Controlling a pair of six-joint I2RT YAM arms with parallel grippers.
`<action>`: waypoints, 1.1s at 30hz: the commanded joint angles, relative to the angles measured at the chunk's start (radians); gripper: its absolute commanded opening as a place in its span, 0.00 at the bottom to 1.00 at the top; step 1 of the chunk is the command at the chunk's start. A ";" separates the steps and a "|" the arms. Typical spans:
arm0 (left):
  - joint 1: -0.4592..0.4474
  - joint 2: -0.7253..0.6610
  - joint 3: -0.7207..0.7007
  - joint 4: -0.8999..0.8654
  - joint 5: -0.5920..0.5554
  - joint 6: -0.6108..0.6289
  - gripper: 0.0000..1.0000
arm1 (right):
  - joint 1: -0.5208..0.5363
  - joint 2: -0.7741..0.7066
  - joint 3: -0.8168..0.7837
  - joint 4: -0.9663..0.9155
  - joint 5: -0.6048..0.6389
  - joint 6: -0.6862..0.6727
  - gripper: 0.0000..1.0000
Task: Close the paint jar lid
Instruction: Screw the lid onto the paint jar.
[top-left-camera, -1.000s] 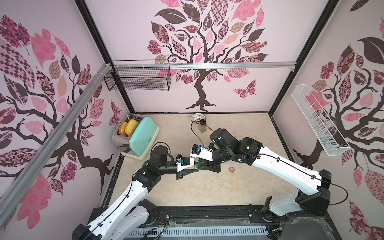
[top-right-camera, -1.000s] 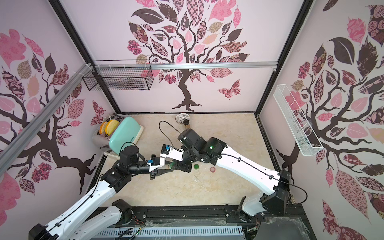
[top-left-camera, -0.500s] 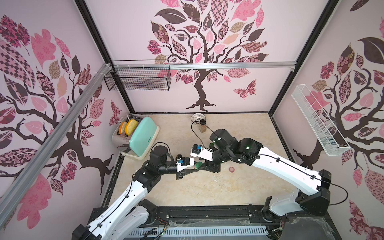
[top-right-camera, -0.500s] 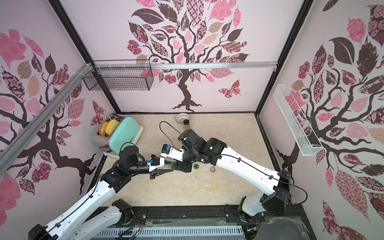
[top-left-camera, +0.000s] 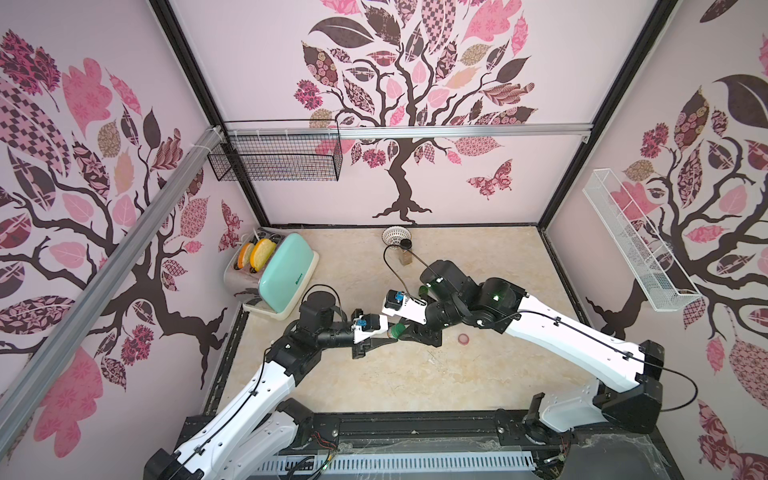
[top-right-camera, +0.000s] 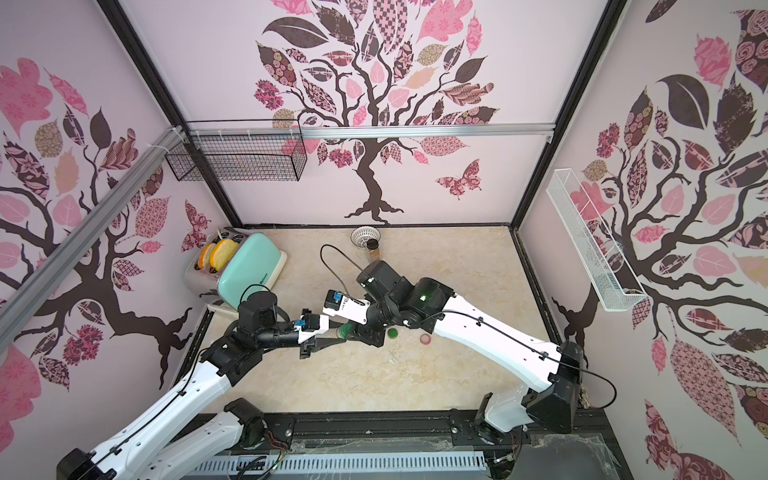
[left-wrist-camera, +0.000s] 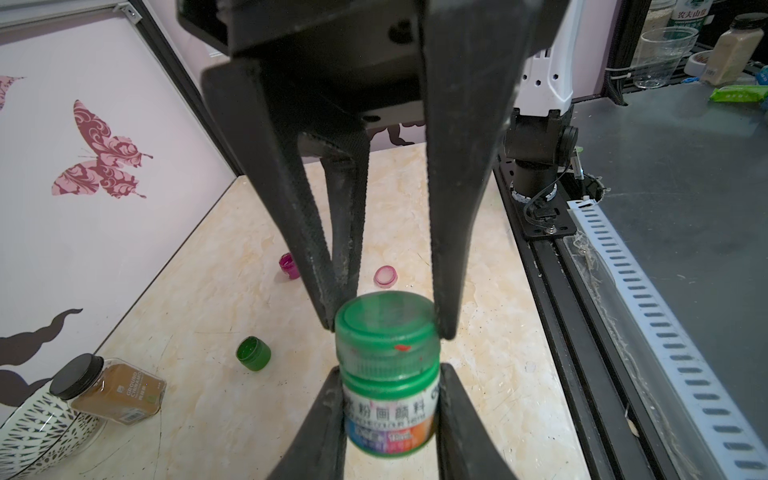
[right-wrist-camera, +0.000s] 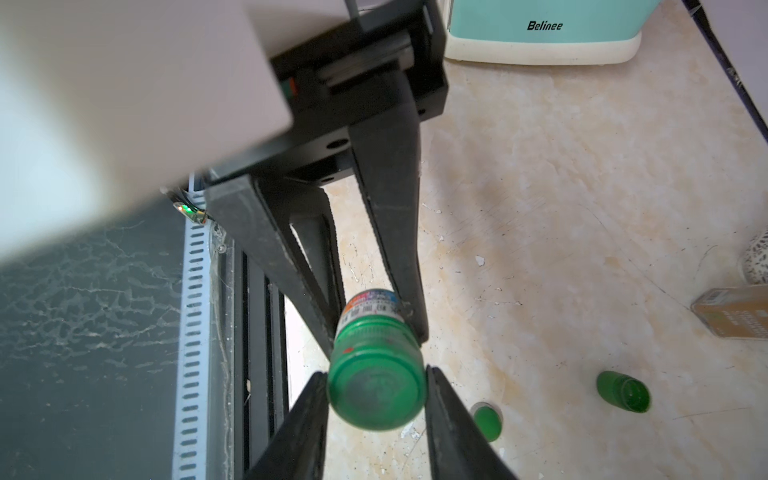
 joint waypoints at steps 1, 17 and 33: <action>-0.001 -0.009 0.010 0.003 0.014 0.005 0.21 | 0.006 0.004 0.008 0.027 -0.016 0.020 0.32; -0.001 -0.012 0.011 0.004 -0.001 0.009 0.21 | 0.009 0.027 -0.026 0.155 0.052 0.418 0.04; -0.002 -0.021 0.006 0.009 -0.023 0.009 0.21 | 0.040 0.085 0.018 0.147 0.155 0.919 0.07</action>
